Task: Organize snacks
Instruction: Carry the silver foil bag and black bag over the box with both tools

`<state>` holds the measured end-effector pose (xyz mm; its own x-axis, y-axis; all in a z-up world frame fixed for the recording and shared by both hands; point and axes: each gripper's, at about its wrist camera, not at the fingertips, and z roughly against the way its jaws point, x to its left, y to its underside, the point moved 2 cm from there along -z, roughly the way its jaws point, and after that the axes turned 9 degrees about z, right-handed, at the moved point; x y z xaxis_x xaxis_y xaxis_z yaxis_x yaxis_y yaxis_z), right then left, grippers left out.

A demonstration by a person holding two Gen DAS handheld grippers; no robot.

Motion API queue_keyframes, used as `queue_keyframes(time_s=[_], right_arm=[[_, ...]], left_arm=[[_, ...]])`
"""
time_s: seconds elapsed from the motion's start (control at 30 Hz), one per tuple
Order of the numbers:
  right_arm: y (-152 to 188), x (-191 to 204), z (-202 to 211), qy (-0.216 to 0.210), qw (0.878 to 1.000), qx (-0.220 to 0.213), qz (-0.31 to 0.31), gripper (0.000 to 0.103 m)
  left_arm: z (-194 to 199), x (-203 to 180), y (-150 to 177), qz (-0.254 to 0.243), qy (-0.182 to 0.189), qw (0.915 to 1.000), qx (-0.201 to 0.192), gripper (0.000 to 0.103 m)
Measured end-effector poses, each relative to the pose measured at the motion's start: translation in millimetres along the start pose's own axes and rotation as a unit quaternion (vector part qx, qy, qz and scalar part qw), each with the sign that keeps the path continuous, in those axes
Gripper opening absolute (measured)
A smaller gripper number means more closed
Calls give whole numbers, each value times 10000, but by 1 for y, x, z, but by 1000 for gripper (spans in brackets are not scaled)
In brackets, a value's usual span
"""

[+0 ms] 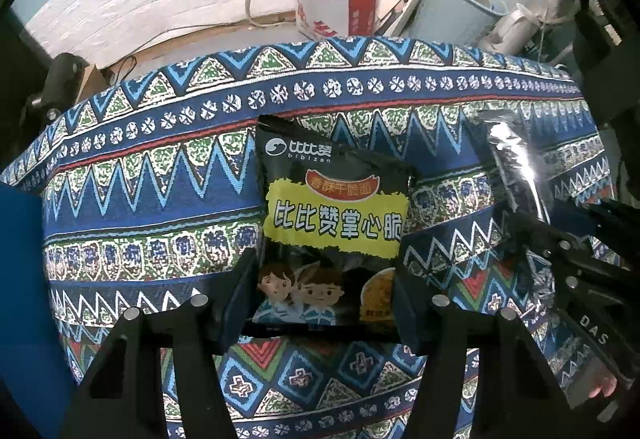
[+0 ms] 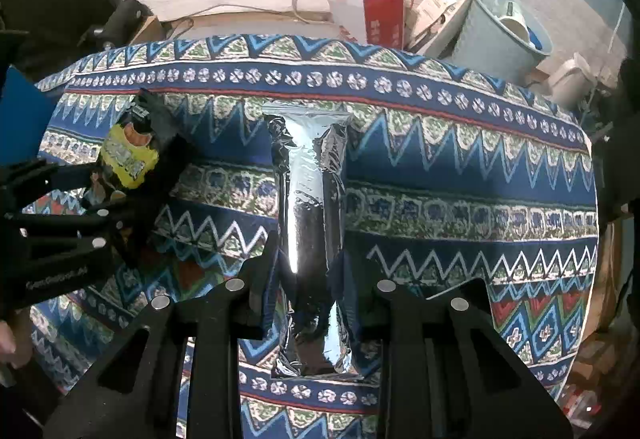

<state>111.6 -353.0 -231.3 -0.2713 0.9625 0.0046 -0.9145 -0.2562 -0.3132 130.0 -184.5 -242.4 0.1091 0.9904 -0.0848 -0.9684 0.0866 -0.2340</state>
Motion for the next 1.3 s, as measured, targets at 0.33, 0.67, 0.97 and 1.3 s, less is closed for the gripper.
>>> queue_keyframes(time_s=[0.33, 0.67, 0.97, 1.3], right_arm=[[-20, 32, 12, 25, 9996, -145, 233, 27], [-43, 75, 39, -19, 9978, -396, 527, 27], [-56, 114, 60, -90, 9953, -570, 784, 27], [-76, 173, 87, -252, 9896, -785, 1178, 27]], left_arm=[[45, 22, 8, 2, -124, 9989, -453, 62], [87, 59, 13, 250, -268, 9954, -880, 62], [133, 86, 27, 365, -309, 9910, -1253, 62], [180, 120, 45, 500, -422, 9828, -1729, 62]])
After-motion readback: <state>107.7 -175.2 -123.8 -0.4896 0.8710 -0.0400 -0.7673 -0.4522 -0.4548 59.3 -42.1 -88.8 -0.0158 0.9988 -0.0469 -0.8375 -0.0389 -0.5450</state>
